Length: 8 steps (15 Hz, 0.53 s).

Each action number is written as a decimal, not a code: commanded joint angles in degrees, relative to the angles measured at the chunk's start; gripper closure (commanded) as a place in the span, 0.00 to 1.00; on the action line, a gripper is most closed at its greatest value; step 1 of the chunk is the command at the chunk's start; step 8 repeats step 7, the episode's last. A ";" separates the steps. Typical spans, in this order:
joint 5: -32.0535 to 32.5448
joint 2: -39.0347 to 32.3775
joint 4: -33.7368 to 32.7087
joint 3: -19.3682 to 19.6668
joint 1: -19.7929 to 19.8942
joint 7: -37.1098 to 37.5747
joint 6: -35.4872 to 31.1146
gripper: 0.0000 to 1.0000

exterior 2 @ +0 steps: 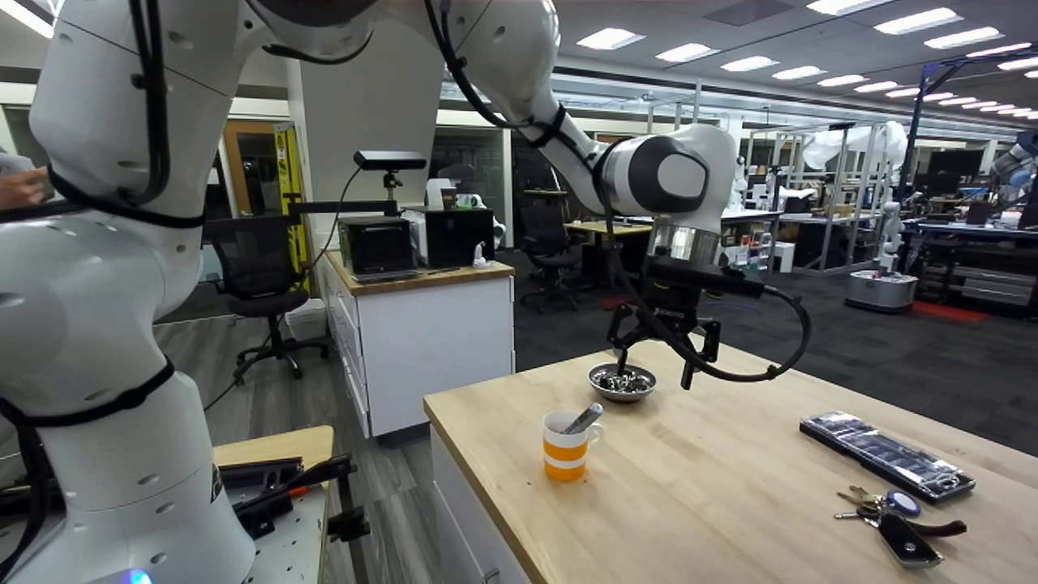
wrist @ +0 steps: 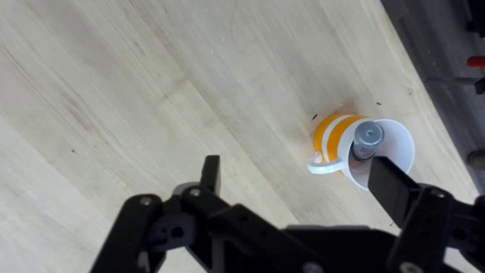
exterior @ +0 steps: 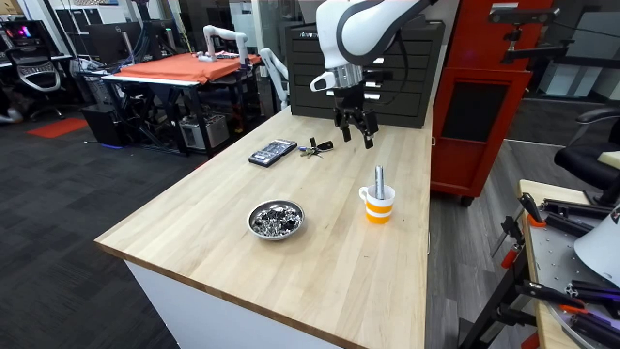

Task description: Put the marker inside the mug cup

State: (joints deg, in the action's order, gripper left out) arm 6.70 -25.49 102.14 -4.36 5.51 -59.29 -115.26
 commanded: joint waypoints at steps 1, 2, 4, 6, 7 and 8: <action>-0.56 0.91 1.53 0.66 -0.33 1.51 -2.36 0.00; -0.74 1.68 2.95 0.86 -0.29 2.65 -4.09 0.00; -0.92 2.73 4.49 1.11 -0.25 3.57 -5.19 0.00; -0.96 2.88 4.68 1.14 -0.25 3.91 -5.27 0.00; -0.98 2.88 4.70 1.14 -0.25 3.97 -5.29 0.00; -0.98 2.88 4.70 1.14 -0.25 3.97 -5.29 0.00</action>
